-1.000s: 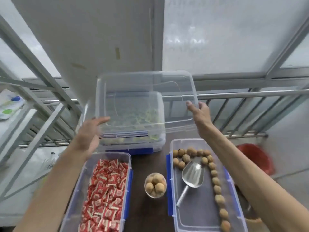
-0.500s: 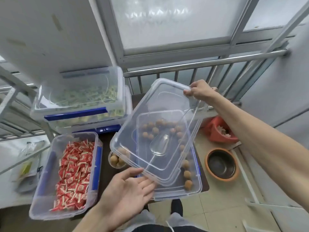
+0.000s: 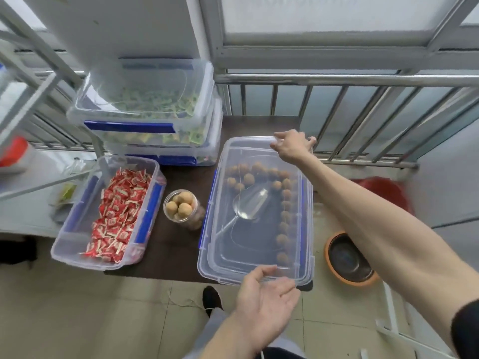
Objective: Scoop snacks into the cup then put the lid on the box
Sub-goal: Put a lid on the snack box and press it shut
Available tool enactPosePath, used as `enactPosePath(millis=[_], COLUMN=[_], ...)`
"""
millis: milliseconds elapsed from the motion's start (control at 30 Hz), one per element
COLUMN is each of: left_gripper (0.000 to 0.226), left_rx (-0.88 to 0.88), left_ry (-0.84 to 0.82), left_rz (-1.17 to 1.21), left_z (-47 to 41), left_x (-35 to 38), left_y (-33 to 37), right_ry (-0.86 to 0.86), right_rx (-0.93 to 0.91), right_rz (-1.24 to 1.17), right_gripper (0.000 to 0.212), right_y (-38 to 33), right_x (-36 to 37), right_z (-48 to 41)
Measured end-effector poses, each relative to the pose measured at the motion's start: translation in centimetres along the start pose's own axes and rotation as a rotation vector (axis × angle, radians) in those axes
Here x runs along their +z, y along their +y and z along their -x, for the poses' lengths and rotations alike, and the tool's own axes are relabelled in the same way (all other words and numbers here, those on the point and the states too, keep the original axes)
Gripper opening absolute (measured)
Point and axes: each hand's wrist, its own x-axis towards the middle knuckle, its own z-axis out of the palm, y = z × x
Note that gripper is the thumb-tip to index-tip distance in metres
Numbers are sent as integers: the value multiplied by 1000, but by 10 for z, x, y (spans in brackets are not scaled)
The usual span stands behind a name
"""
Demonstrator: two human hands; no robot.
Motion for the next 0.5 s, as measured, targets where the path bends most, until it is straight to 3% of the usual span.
enactPosePath(millis=[67,133,233,300,400,500], left_gripper=[42,29,41,45,67,78], left_rx=[110,380,874,1030,961,865], left_ry=[97,291,499,598,651,598], left_rz=[-148,-456,-870,-1074,-1331,-1401], left_z=[-5,-2,6,9,-2,-15], left_x=[-1,-7,-23,-37,-59,-71], left_y=[-5,-4,20,42,66,74], right_ry=[-9,-21,1,77,107,37], right_rx=[-1,-14,-22,67,301,324], right_rz=[-64,-146,-315,-395,-480,-528], right_gripper=[37,39,63,80,77,66], right_y=[2,11,25,34,42,41], right_x=[16,30,36,37,42,54], right_z=[0,1,12,22,50,83])
